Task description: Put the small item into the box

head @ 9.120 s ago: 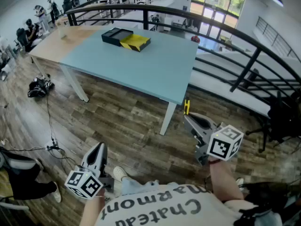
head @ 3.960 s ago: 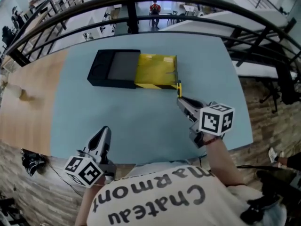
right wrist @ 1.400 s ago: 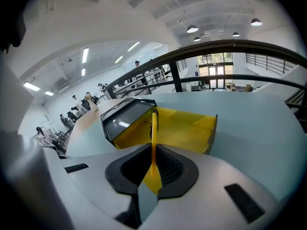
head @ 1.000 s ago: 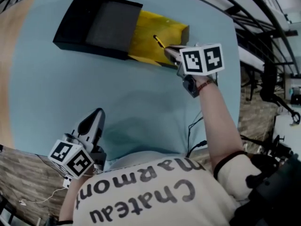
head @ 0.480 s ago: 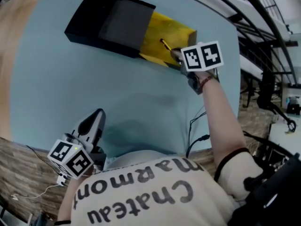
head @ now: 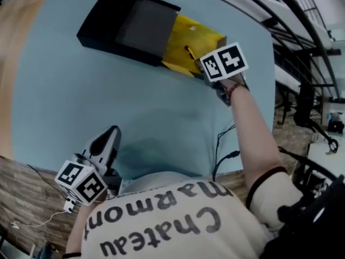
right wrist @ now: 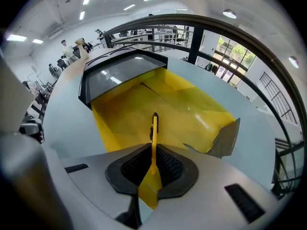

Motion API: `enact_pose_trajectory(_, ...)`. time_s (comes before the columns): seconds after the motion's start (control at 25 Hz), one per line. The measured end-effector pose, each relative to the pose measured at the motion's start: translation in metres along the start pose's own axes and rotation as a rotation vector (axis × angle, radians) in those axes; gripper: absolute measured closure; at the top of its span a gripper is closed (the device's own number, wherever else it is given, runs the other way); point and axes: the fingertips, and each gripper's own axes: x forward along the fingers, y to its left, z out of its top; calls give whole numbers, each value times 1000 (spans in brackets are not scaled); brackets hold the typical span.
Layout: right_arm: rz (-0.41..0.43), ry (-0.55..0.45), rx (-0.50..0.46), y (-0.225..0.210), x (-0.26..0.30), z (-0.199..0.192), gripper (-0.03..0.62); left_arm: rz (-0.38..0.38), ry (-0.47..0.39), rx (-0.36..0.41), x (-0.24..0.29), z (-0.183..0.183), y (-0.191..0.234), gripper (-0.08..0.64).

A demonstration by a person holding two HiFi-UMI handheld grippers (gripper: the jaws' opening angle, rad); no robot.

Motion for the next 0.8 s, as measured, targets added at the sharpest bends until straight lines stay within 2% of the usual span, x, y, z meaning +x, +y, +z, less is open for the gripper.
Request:
enact_pose_trajectory(0.2, -19, 41, -37, 2, 3, -3, 541, 7, -2, -8, -1, -2, 1, 557)
enact_pose_trajectory(0.8, -22, 58, -40, 1, 5, -5, 540, 26, -23, -20, -7, -6, 4, 557)
